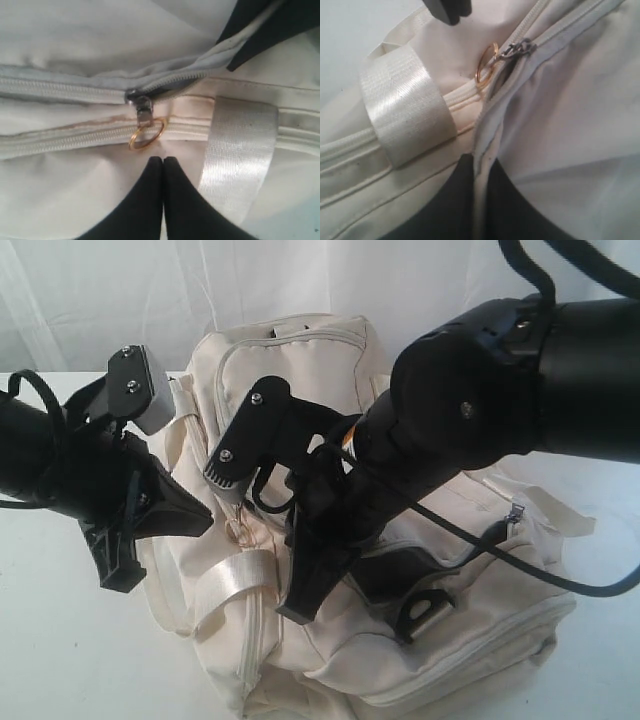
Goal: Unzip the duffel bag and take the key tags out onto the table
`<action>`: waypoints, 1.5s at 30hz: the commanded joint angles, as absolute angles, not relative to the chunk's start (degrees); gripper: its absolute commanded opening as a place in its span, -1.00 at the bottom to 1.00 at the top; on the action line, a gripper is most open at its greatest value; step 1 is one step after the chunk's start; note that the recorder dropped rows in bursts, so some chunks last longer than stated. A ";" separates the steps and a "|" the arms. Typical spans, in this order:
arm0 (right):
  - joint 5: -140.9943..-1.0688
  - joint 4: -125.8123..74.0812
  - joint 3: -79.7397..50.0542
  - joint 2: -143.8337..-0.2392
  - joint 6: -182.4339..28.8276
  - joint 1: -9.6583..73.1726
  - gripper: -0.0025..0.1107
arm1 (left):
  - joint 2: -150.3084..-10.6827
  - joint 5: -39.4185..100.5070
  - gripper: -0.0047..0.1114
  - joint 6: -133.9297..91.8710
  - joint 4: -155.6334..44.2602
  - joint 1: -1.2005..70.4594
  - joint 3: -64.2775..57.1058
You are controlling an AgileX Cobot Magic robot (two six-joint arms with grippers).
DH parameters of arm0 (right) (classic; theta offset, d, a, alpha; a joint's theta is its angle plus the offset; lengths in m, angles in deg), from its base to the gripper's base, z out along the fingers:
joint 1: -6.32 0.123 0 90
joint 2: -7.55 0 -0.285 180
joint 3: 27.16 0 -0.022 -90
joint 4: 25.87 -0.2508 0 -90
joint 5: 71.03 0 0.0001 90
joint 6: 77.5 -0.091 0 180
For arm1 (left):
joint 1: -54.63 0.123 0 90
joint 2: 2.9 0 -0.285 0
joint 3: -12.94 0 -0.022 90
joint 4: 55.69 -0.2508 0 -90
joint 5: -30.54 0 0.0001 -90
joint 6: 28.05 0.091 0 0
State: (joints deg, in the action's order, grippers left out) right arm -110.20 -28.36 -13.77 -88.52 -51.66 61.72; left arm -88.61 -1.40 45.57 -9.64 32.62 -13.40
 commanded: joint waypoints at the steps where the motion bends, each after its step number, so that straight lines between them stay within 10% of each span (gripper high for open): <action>1: -113.59 -28.26 -13.26 -87.90 -52.17 61.65 -0.96 | -88.37 0.15 -0.37 56.40 -1.94 32.86 -15.33; 5: -113.59 -28.26 -13.26 -87.90 -52.17 61.65 -0.96 | -90.16 4.44 0.01 57.78 -0.64 32.74 -16.77; 32: -113.69 -28.59 -13.26 -87.90 -52.17 61.65 -0.96 | -99.12 -0.71 -0.01 80.81 13.66 32.65 -17.17; 42: -114.15 -28.83 -13.26 -87.90 -52.17 61.65 -0.96 | -98.35 0.28 -0.92 78.34 14.41 32.65 -17.17; 45: -114.88 -28.83 -13.26 -87.90 -52.17 61.65 -0.96 | -95.57 2.28 -0.92 71.74 12.07 32.75 -16.08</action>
State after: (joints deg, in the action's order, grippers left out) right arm -110.75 -28.36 -13.77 -88.52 -51.87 61.72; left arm -98.20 1.84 77.09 12.87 32.62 -17.07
